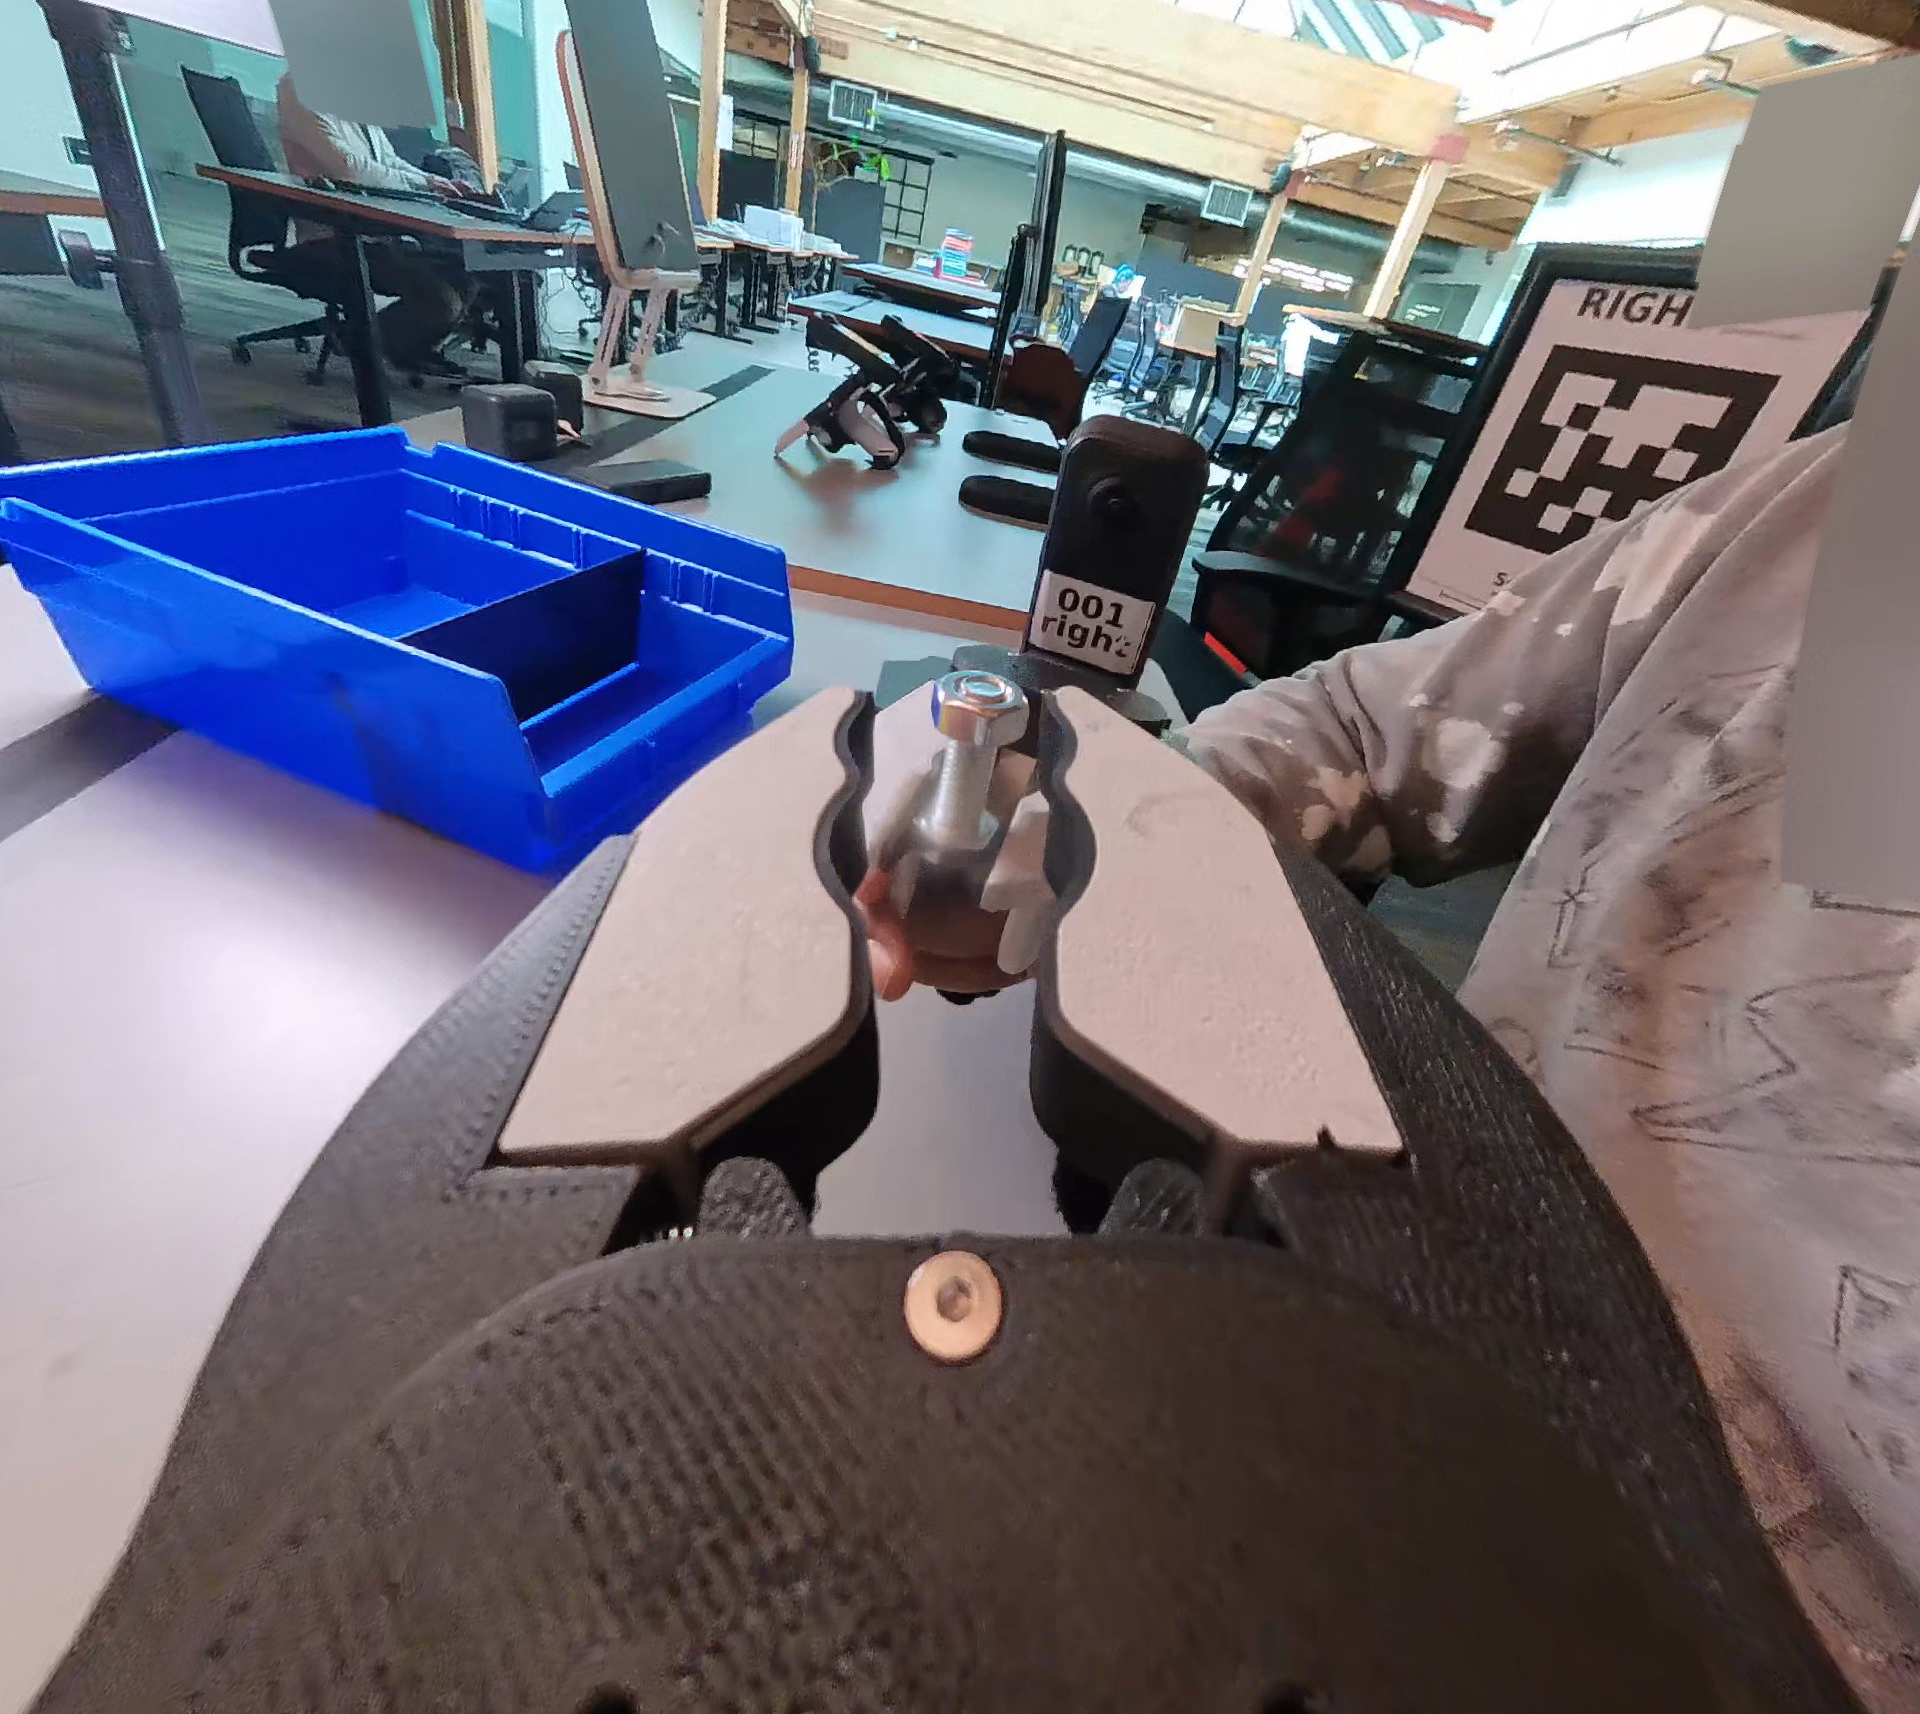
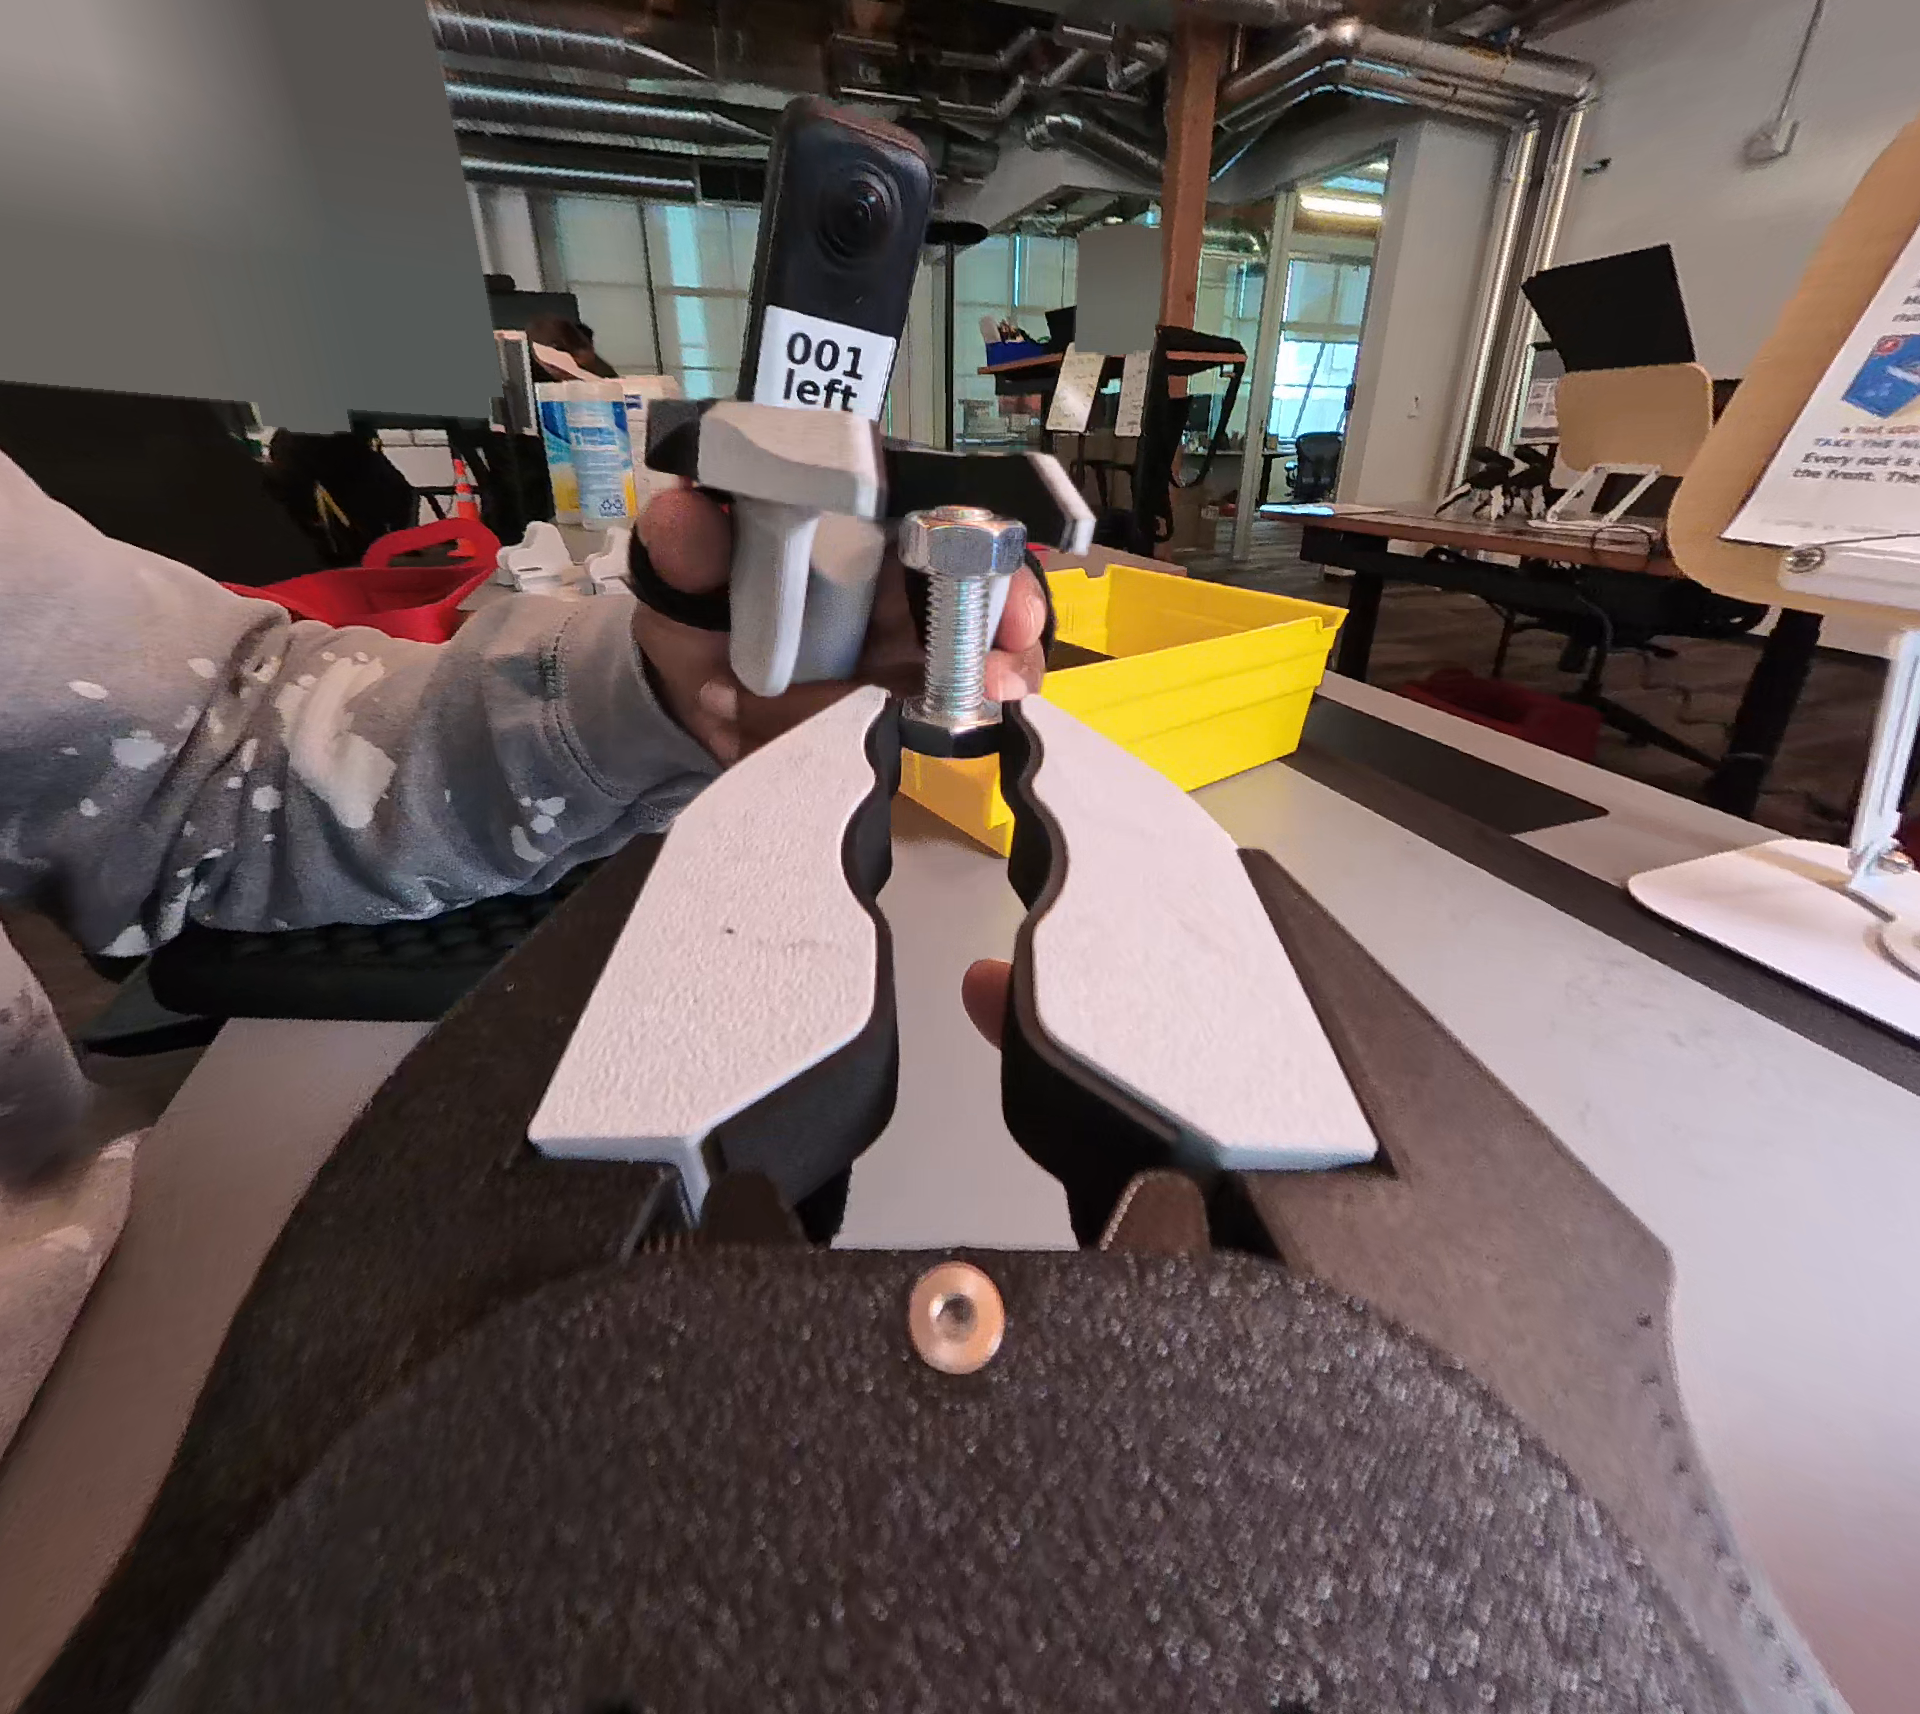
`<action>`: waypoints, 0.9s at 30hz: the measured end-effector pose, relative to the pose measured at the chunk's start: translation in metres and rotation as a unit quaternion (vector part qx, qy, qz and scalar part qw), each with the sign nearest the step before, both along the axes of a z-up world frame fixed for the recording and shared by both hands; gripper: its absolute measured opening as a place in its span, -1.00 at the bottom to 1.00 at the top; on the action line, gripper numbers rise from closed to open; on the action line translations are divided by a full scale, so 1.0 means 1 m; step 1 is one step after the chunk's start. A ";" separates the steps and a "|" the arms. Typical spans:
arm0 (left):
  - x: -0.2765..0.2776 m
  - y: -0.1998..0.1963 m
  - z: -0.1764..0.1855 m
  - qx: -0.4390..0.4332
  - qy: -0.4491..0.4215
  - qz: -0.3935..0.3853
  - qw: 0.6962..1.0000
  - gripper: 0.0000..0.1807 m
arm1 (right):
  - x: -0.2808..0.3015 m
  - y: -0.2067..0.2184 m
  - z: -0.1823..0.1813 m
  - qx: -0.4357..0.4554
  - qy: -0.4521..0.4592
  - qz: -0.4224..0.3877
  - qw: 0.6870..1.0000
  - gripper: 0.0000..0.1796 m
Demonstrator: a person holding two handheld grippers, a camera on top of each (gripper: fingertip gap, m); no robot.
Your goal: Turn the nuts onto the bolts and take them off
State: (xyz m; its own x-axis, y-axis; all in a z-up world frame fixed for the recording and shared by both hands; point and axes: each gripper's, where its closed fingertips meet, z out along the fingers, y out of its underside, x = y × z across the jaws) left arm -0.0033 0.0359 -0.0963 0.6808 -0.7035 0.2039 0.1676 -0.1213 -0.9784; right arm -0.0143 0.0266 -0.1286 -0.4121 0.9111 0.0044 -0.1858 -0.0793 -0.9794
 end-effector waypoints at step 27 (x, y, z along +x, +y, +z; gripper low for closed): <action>-0.055 0.013 0.064 0.043 0.032 0.090 0.995 -0.63 | -0.059 0.019 0.064 0.012 0.058 -0.036 0.998 -0.80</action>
State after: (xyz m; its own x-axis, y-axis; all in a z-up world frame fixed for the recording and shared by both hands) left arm -0.0583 0.0494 -0.0324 0.8066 -0.5825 0.1005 0.1158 -0.0111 -0.9932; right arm -0.0733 0.0458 -0.0641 -0.3414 0.9373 0.0701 -0.3014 -0.0385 -0.9527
